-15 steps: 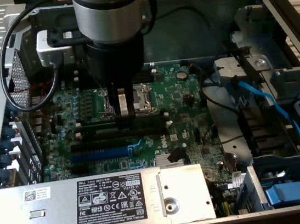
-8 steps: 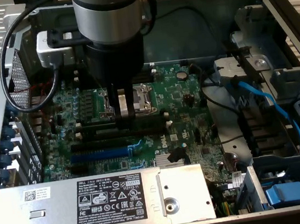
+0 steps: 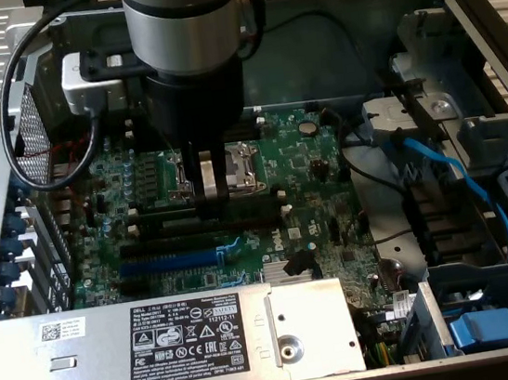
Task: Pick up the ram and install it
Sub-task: 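Insert the ram into the slot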
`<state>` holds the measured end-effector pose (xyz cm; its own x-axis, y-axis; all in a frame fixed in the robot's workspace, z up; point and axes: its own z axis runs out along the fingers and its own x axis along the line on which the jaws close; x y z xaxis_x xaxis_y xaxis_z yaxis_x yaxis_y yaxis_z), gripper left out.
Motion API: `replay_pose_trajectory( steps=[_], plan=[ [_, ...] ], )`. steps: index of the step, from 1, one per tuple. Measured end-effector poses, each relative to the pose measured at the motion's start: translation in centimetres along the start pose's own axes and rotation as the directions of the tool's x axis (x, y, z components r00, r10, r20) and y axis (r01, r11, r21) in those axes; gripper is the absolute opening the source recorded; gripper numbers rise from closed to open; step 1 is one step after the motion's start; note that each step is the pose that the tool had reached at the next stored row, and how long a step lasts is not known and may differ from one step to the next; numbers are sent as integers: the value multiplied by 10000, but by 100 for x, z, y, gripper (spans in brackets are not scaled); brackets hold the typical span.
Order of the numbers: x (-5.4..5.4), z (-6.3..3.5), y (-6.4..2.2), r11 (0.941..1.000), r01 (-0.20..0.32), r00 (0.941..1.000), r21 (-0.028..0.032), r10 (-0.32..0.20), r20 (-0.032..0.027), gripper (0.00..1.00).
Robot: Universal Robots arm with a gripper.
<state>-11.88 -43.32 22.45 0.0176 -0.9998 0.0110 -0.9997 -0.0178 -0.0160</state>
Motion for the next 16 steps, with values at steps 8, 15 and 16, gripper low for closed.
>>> replay_pose_trajectory(
  steps=[8, 15, 16],
  plan=[
    [0, 0, 0, 10000, 0, 10000, 0, 0, 0, 21],
    [1, -39, -1, 10000, -1, 10000, 0, 1, -2, 21],
    [1, -61, -1, 10000, -1, 10000, 1, 1, 0, 21]
  ],
)
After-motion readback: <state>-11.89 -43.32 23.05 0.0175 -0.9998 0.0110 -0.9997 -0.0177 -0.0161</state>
